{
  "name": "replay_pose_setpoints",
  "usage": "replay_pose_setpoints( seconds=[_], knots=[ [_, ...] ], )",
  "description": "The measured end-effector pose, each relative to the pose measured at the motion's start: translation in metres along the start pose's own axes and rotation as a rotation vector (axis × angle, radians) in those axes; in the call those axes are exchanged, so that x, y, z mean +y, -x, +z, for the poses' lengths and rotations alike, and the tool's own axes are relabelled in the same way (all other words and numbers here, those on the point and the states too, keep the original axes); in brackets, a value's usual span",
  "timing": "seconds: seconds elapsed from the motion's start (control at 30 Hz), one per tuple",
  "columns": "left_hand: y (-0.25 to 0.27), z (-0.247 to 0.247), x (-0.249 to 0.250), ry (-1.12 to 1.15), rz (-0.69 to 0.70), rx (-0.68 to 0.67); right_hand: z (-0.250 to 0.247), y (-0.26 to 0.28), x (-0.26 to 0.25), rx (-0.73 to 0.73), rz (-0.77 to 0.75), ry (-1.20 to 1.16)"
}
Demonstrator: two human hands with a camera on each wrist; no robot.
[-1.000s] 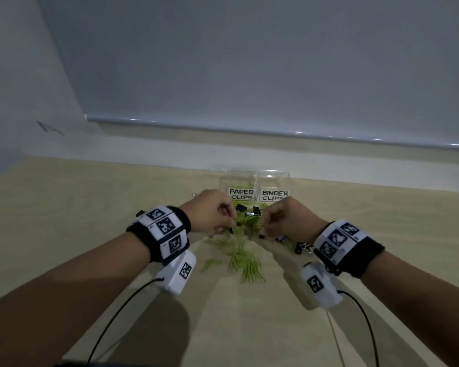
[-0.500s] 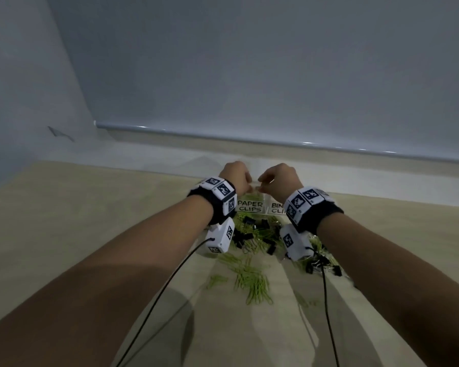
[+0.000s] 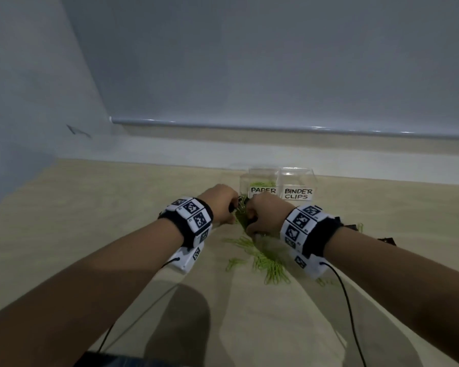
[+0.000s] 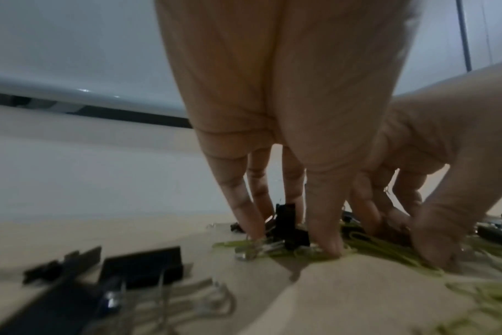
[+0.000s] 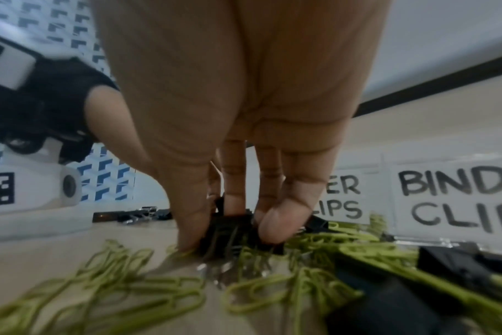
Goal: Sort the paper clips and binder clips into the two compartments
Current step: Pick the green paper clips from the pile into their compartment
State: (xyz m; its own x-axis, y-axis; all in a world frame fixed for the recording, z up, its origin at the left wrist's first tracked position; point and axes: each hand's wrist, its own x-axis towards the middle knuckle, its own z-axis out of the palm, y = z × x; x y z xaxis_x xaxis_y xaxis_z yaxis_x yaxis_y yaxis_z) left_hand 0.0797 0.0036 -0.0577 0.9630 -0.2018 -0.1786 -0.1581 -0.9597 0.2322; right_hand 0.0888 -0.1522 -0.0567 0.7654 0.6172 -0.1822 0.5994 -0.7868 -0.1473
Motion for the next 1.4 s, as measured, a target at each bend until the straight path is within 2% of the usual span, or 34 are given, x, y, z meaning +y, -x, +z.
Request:
replay_pose_setpoints(
  seconds=[0.1, 0.27, 0.37, 0.43, 0.5, 0.6, 0.67, 0.73, 0.83, 0.97, 1.1, 1.2, 1.33, 1.4],
  knots=[
    [-0.003, 0.005, -0.004, 0.086, -0.011, 0.046, 0.001, 0.003, 0.001, 0.023, 0.022, -0.092],
    [0.003, -0.002, -0.026, 0.442, -0.054, 0.170, -0.015, 0.027, 0.030, 0.102, 0.124, -0.640],
    [0.008, -0.005, -0.042, 0.505, -0.065, 0.235, -0.025, 0.048, 0.064, 0.140, 0.219, -0.758],
    [0.011, -0.005, -0.049, 0.460, -0.060, 0.232, -0.028, 0.063, 0.091, 0.161, 0.304, -0.662],
    [0.014, -0.002, -0.046, 0.377, -0.052, 0.171, -0.030, 0.076, 0.116, 0.148, 0.396, -0.461],
    [0.015, 0.007, -0.032, 0.242, -0.018, 0.048, -0.028, 0.089, 0.138, 0.063, 0.528, -0.172],
    [0.013, 0.013, -0.025, 0.173, -0.009, 0.032, -0.026, 0.090, 0.139, 0.001, 0.557, -0.052],
    [0.009, 0.017, -0.022, 0.154, -0.017, 0.056, -0.025, 0.085, 0.129, 0.026, 0.508, -0.018],
    [0.008, 0.016, -0.019, 0.192, -0.039, 0.068, -0.027, 0.069, 0.087, 0.103, 0.275, -0.094],
    [0.013, 0.011, -0.019, 0.262, -0.048, 0.098, -0.020, 0.037, 0.021, 0.068, 0.001, -0.137],
    [0.022, 0.000, -0.033, 0.378, -0.085, 0.198, -0.011, -0.004, -0.017, 0.076, -0.058, -0.076],
    [0.027, -0.009, -0.052, 0.361, -0.122, 0.235, -0.011, -0.025, -0.028, 0.056, -0.062, -0.049],
    [0.026, -0.012, -0.069, 0.126, -0.185, 0.104, -0.002, -0.040, -0.031, 0.042, -0.063, -0.033],
    [0.017, -0.012, -0.068, 0.054, -0.167, 0.076, 0.001, -0.042, -0.029, 0.048, -0.065, -0.063]
  ],
)
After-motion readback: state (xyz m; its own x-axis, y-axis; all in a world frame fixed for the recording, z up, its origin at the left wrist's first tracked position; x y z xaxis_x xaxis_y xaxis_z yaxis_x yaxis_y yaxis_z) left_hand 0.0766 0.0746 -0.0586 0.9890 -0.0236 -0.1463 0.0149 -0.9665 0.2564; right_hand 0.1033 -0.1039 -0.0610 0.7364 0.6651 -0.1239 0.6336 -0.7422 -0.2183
